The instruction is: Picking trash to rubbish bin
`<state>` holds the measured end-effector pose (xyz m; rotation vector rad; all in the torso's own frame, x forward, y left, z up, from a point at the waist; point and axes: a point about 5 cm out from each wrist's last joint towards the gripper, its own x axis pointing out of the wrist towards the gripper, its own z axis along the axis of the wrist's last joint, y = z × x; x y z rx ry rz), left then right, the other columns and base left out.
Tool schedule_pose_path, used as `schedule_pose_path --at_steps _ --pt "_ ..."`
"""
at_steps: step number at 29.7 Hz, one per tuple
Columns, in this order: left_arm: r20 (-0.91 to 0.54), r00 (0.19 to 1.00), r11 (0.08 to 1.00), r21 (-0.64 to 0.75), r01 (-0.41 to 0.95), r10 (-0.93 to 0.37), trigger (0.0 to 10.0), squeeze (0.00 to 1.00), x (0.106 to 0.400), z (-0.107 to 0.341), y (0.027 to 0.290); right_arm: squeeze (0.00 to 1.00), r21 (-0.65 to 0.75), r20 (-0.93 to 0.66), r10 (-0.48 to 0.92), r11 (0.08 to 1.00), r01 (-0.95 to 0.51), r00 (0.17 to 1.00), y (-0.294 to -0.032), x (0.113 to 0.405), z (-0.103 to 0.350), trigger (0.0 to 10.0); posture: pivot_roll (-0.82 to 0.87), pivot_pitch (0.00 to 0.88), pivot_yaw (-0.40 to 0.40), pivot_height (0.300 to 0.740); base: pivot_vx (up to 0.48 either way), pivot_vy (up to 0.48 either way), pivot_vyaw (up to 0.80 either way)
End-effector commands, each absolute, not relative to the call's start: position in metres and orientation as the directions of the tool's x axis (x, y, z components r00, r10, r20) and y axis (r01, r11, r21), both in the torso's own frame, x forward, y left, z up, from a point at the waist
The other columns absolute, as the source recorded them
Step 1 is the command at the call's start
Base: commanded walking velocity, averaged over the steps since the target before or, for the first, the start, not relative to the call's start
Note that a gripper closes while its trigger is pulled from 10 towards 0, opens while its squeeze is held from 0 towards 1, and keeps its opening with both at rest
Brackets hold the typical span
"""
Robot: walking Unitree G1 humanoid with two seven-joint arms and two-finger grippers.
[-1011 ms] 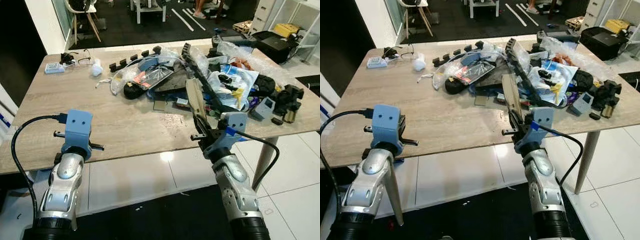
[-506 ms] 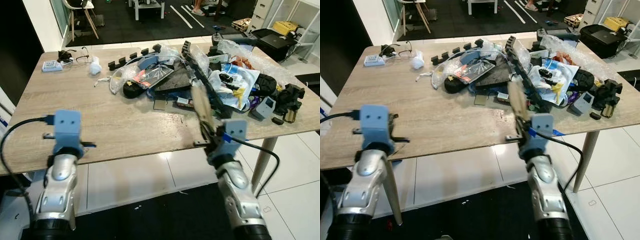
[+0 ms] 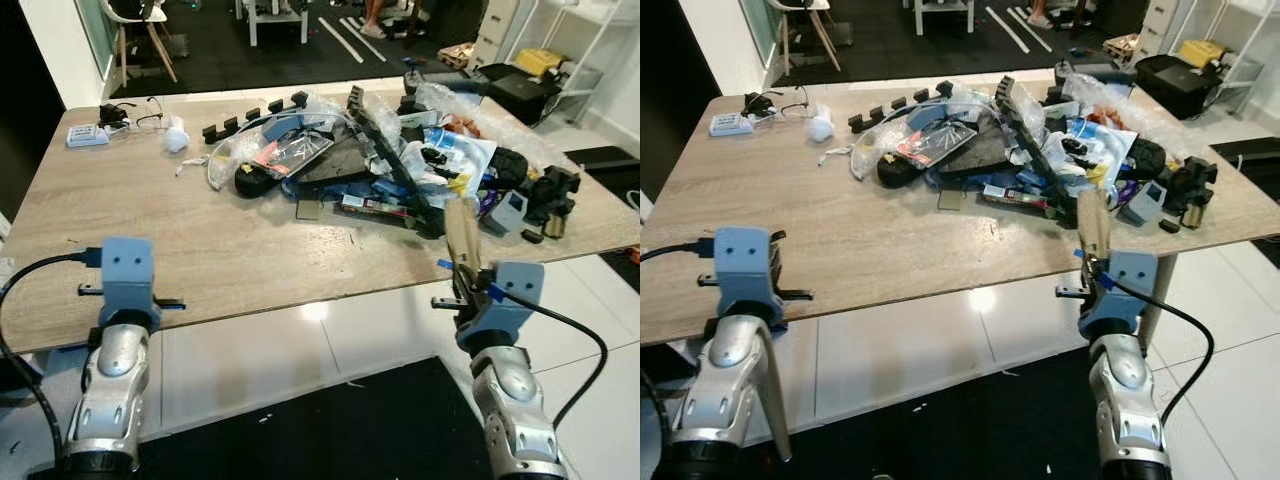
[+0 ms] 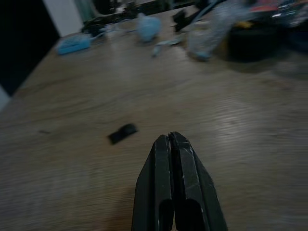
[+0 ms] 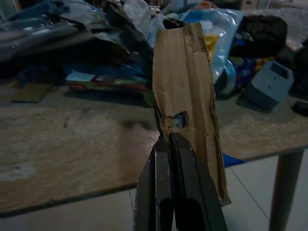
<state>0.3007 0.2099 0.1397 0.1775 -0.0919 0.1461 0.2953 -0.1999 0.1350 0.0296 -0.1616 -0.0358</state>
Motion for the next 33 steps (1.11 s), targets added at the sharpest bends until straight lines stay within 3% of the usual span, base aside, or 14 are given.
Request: schedule_pose_path --at_steps 1,2,7,12,20,27,33 --pt "0.095 0.991 0.982 0.150 -0.111 0.098 10.0 0.00 0.299 0.136 0.202 0.00 0.028 0.168 -0.029 0.999 0.024 0.985 -0.198 0.296 0.136 10.0 -0.01 0.089 -0.037 0.740 0.000 0.000 0.00" --pt "0.093 0.995 0.988 0.147 -0.052 0.039 10.0 0.00 0.298 0.134 0.192 0.00 0.039 0.174 -0.024 0.999 0.017 0.984 -0.197 0.299 0.137 10.0 0.00 0.095 -0.035 0.740 0.000 0.000 0.00" --pt "0.102 0.995 0.986 0.164 -0.007 -0.010 10.0 0.00 0.297 0.136 0.187 0.00 0.048 0.162 -0.013 0.999 0.006 0.987 -0.194 0.298 0.132 10.0 0.02 0.100 -0.038 0.740 0.000 0.000 0.00" --pt "0.104 0.994 0.985 0.172 -0.006 -0.012 10.0 0.00 0.297 0.136 0.187 0.00 0.055 0.157 -0.002 0.998 -0.006 0.988 -0.190 0.298 0.130 10.0 0.02 0.100 -0.036 0.740 0.000 0.000 0.00" --pt "0.106 0.994 0.977 0.214 0.011 -0.034 10.0 0.00 0.309 0.144 0.188 0.00 0.090 0.180 -0.012 0.996 -0.005 0.984 -0.185 0.304 0.131 10.0 0.05 0.078 0.034 0.740 0.000 0.000 0.00" --pt "0.108 0.994 0.979 0.201 -0.020 -0.002 10.0 0.00 0.318 0.151 0.195 0.00 0.107 0.172 0.030 0.993 -0.049 0.985 -0.176 0.312 0.131 10.0 0.05 0.068 0.035 0.740 0.000 0.000 0.00" --pt "0.259 0.966 0.988 0.155 -0.019 -0.022 10.0 0.00 0.335 0.197 0.191 0.00 0.053 0.351 0.094 0.991 -0.120 0.932 -0.171 0.334 0.189 10.0 0.04 0.070 0.011 0.740 0.000 0.000 0.00"
